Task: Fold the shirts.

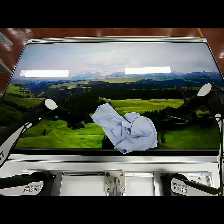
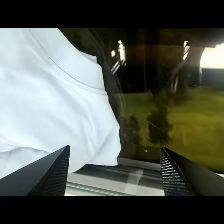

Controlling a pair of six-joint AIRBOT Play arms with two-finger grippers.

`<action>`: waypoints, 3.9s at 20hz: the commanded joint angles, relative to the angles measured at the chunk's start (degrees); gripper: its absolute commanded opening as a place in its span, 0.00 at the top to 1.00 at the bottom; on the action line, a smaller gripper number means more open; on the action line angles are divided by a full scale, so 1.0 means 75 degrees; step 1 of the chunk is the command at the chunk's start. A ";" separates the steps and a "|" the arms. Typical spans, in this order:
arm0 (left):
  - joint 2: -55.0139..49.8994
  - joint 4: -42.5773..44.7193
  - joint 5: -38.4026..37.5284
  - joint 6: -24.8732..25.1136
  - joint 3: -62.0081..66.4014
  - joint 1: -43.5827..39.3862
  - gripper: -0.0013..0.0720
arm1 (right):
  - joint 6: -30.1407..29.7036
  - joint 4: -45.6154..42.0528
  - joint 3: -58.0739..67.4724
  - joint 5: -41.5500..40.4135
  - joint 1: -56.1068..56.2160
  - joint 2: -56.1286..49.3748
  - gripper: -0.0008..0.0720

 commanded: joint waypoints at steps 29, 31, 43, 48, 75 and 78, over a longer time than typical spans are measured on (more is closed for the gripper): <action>0.0122 -0.2532 0.0498 0.2614 0.0195 -0.0105 0.93 | -0.0828 0.2614 -0.3077 -0.2060 -0.0143 -0.0650 0.50; 0.0152 -0.2530 0.0498 0.2614 0.0326 -0.0099 0.93 | -0.0854 0.2707 -0.3022 -0.2113 0.0009 -0.0624 0.90; 0.2871 0.0329 -0.0201 0.1512 0.7163 0.0195 0.93 | -0.2008 0.2812 0.3028 -0.1507 -0.0012 0.4097 0.90; 0.3960 0.0935 -0.0522 0.1288 0.8387 0.0195 0.93 | -0.1381 0.2253 0.4304 -0.1958 -0.0012 0.5141 0.90; 0.1851 0.1145 0.1154 -0.0163 0.0930 0.0137 0.93 | 0.0221 0.1122 -0.3016 -0.4019 -0.0230 0.2425 0.06; 0.1894 0.1148 0.0799 0.0181 0.1058 0.0143 0.93 | 0.0029 -0.0108 -0.1781 -0.3305 -0.0740 0.2687 0.06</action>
